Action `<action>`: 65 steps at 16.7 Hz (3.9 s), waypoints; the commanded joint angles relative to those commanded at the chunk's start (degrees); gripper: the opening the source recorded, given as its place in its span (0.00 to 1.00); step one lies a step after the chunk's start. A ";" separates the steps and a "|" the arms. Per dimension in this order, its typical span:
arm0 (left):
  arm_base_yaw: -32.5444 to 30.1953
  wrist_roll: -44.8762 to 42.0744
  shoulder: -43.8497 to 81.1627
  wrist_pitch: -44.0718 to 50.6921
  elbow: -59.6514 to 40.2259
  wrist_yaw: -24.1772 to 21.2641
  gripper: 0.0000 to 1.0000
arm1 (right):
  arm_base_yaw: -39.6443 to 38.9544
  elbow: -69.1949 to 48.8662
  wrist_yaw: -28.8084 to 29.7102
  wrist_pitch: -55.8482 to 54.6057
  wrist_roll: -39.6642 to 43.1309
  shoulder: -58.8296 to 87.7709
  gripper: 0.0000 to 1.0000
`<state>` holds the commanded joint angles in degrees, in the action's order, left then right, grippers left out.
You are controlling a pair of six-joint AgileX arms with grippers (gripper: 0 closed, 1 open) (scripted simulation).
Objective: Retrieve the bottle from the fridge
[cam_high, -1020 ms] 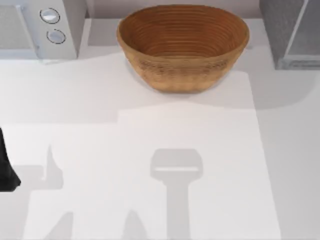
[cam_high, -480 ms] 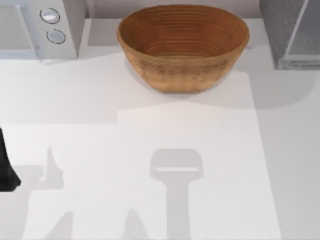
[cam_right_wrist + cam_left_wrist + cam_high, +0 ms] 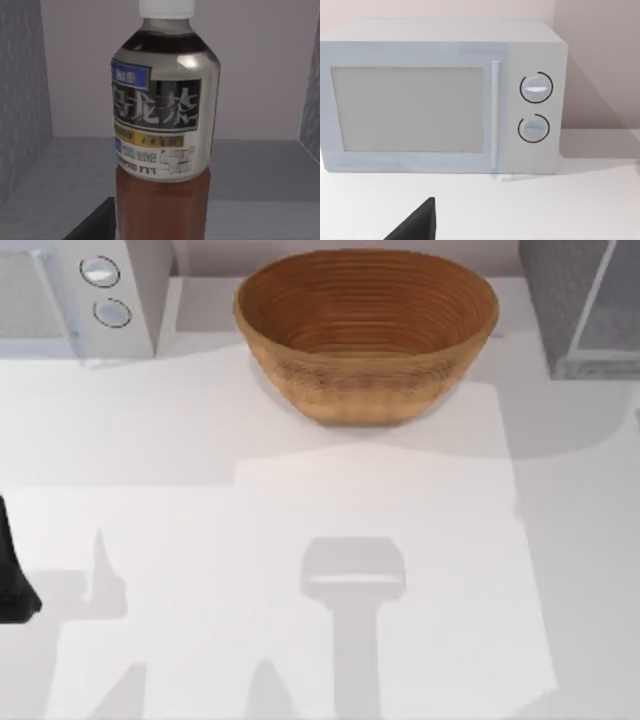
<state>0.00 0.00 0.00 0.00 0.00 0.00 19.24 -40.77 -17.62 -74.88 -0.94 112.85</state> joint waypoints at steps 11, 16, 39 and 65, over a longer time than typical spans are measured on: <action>0.00 0.00 0.00 0.00 0.00 0.00 1.00 | -6.58 -12.46 6.96 9.82 0.01 5.20 1.00; 0.00 0.00 0.00 0.00 0.00 0.00 1.00 | -7.47 -21.86 7.83 13.73 0.05 10.60 1.00; 0.00 0.00 0.00 0.00 0.00 0.00 1.00 | -8.27 -28.87 8.68 17.36 0.09 14.29 0.00; 0.00 0.00 0.00 0.00 0.00 0.00 1.00 | -6.93 -21.82 7.62 23.63 0.04 1.09 0.00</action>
<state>0.00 0.00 0.00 0.00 0.00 0.00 12.31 -62.59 -10.00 -51.25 -0.90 113.95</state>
